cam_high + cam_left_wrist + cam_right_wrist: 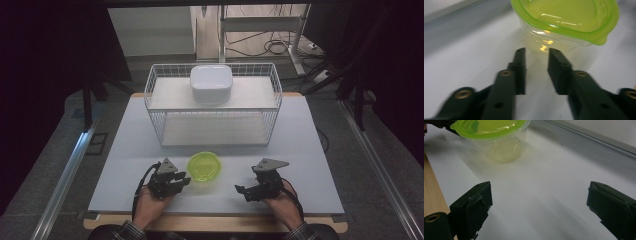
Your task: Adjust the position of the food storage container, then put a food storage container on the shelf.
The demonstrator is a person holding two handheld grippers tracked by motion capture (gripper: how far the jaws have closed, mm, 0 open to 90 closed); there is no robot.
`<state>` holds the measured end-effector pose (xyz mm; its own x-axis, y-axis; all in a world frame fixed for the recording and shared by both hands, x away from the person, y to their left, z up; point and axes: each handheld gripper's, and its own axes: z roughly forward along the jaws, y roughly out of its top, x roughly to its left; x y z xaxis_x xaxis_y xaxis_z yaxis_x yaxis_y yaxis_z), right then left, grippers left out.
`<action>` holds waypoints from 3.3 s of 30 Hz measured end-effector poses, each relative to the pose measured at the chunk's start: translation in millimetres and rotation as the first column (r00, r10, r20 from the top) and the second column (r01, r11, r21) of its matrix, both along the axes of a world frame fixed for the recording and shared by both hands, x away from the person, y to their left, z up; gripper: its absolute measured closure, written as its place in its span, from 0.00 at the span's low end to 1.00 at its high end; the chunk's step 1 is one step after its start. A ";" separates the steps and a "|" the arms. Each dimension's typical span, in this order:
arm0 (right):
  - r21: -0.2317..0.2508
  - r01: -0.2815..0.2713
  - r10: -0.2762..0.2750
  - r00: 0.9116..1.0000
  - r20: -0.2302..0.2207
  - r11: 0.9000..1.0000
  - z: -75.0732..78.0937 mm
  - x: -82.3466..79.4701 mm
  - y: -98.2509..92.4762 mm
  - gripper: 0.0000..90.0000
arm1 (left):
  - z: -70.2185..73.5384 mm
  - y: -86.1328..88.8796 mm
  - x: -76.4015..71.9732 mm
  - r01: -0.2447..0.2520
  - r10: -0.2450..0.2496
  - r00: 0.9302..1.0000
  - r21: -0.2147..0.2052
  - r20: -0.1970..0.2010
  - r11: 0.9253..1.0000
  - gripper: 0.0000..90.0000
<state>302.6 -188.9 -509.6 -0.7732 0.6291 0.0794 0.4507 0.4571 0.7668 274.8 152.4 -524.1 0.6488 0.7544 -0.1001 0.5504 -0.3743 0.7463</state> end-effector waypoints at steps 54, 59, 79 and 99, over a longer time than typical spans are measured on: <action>0.037 -0.012 0.013 0.999 -0.034 0.999 3.1 6.0 1.2 0.02 | -5.2 24.3 -43.5 -0.003 -0.001 0.998 0.064 0.062 0.998 0.04; 0.020 -0.018 0.019 0.998 -0.052 1.000 11.4 9.8 1.0 0.03 | -5.5 24.5 -43.2 0.000 -0.004 0.998 0.065 0.062 0.998 0.04; 0.124 -0.027 0.051 0.979 -0.198 0.992 26.7 34.1 11.2 0.36 | -7.0 21.3 -43.3 0.021 -0.027 0.997 0.073 0.070 0.997 0.04; 0.247 0.032 0.061 0.931 -0.361 0.969 23.0 80.4 49.6 0.60 | -6.4 20.9 -44.4 0.027 -0.036 0.996 0.104 0.083 0.994 0.05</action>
<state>383.0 -139.3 -486.5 -0.6702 0.5431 0.5058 0.7139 0.2852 0.6396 230.5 173.3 -530.4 0.6751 0.7370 0.0328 0.4737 -0.4671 0.7466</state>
